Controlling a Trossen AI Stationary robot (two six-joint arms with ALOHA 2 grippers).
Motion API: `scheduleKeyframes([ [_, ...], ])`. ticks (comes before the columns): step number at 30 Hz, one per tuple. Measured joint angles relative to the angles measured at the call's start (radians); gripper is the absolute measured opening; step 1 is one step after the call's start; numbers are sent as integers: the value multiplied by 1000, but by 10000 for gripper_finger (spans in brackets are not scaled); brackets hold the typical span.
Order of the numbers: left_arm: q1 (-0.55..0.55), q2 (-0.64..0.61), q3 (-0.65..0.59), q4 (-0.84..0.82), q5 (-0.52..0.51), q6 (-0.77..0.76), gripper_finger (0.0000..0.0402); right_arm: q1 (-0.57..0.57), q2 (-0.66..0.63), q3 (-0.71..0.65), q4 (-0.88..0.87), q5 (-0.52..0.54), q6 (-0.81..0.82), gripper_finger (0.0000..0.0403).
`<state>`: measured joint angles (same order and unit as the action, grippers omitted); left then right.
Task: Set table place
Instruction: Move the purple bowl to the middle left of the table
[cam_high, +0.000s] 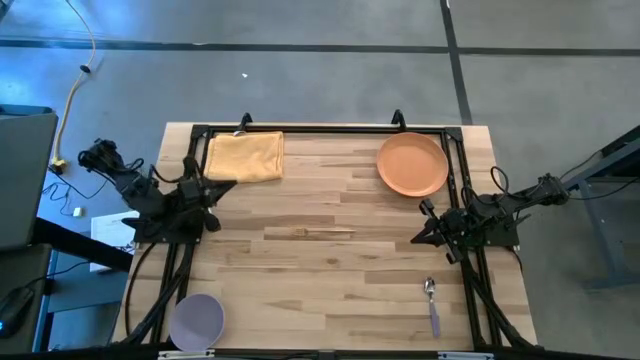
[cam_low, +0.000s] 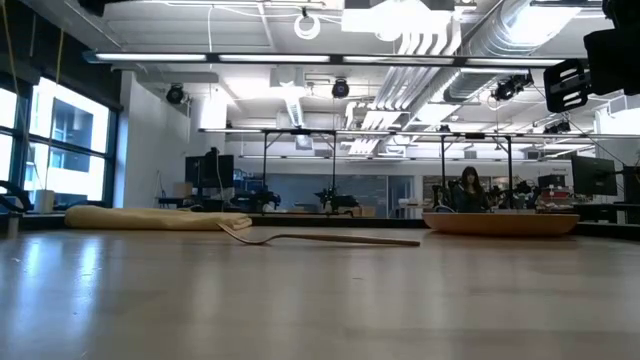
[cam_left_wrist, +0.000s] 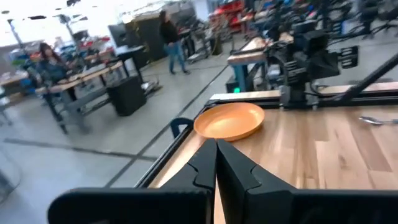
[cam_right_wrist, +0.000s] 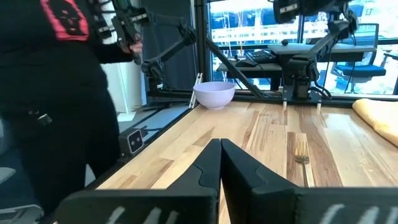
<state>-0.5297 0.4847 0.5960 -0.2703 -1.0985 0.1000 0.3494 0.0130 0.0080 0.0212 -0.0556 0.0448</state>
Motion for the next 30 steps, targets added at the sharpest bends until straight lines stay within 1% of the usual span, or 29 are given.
scheduleKeyframes([
  [3,0,90,114,-129,-18,-122,0,0,0,0,0,0,0,0],
  [5,0,150,201,-269,25,-244,0,0,0,0,0,0,0,0],
  [8,0,253,346,-502,198,-434,0,0,0,0,0,0,0,0],
  [13,0,445,588,-877,520,-676,0,0,0,0,0,0,0,0],
  [15,0,518,678,-1015,633,-757,0,0,0,0,0,0,0,0],
  [18,0,619,773,-1212,795,-847,0,0,0,0,0,0,0,0],
  [20,0,666,802,-1291,914,-893,0,0,0,0,0,0,0,0],
  [21,0,681,803,-1305,979,-911,0,0,0,0,0,0,0,0],
  [24,-1,708,781,-1283,1143,-940,0,0,0,0,0,0,0,0],
  [27,-1,724,742,-1271,1258,-978,0,0,0,0,0,2,4,0],
  [30,-1,730,706,-1250,1309,-999,0,-2,0,0,0,7,5,0],
])
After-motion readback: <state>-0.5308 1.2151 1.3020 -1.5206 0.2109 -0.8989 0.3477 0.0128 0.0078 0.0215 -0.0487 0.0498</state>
